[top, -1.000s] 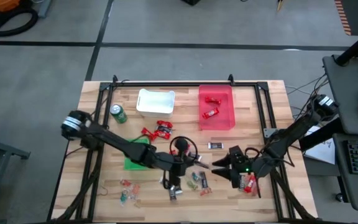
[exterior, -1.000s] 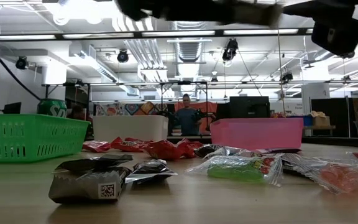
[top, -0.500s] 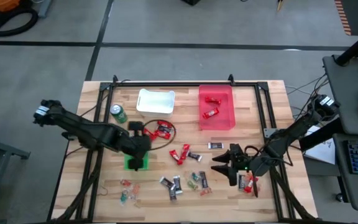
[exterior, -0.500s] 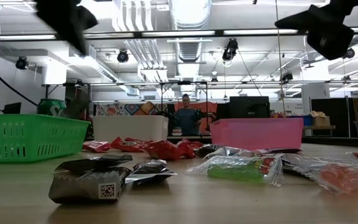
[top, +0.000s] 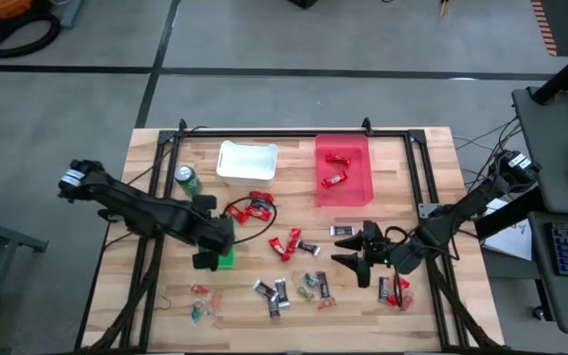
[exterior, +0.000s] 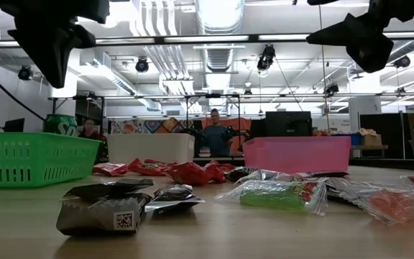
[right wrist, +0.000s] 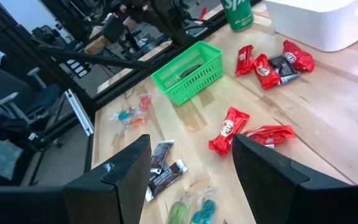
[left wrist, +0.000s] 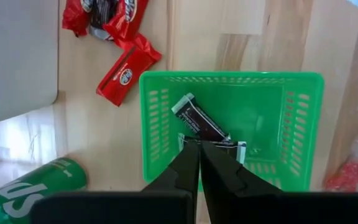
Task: Organize candy in baskets
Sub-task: Put the orange gummy into the white bin
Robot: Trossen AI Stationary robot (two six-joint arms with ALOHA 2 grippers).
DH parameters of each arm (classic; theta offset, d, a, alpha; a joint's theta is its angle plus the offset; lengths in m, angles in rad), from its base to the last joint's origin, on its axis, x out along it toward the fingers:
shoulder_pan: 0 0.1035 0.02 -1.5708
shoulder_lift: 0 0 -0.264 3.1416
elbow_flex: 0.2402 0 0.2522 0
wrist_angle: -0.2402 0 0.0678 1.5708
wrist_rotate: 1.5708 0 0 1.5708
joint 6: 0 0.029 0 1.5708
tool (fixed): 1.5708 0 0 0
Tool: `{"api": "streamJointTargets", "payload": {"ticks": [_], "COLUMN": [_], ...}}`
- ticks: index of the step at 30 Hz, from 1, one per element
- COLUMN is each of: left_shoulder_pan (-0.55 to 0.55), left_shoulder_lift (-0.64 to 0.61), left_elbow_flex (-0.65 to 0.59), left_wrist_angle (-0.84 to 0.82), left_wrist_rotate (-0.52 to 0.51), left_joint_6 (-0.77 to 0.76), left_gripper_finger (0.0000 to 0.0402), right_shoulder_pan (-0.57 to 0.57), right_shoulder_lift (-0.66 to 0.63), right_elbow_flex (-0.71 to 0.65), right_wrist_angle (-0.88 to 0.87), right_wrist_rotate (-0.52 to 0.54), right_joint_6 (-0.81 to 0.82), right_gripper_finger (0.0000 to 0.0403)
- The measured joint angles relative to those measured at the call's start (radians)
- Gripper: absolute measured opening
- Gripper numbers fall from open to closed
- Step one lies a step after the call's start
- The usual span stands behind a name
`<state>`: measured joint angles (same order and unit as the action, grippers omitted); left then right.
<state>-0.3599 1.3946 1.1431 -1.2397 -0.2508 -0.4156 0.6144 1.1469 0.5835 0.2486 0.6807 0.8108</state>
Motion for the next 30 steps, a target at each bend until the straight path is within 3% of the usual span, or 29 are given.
{"api": "streamJointTargets", "payload": {"ticks": [8, 17, 30], "left_shoulder_pan": [-0.022, -0.105, -0.184], "left_shoulder_lift": [0.018, 0.027, 0.203], "left_elbow_flex": [0.000, 0.000, 0.000], "left_wrist_angle": [0.151, 0.385, 0.506], "left_wrist_rotate": [0.000, 0.000, 0.036], "left_joint_6": [0.027, 0.051, 0.057], "left_gripper_finger": [0.0000, 0.0000, 0.0002], "right_shoulder_pan": [0.000, -0.041, -0.101], "right_shoulder_lift": [0.000, 0.000, 0.001], "right_elbow_flex": [0.000, 0.000, 0.008], "right_wrist_angle": [-0.041, -0.229, -0.268], "right_wrist_rotate": [-0.002, -0.062, -0.106], "right_joint_6": [0.118, 0.322, 0.251], "right_gripper_finger": [0.0214, 0.0215, 0.0215]}}
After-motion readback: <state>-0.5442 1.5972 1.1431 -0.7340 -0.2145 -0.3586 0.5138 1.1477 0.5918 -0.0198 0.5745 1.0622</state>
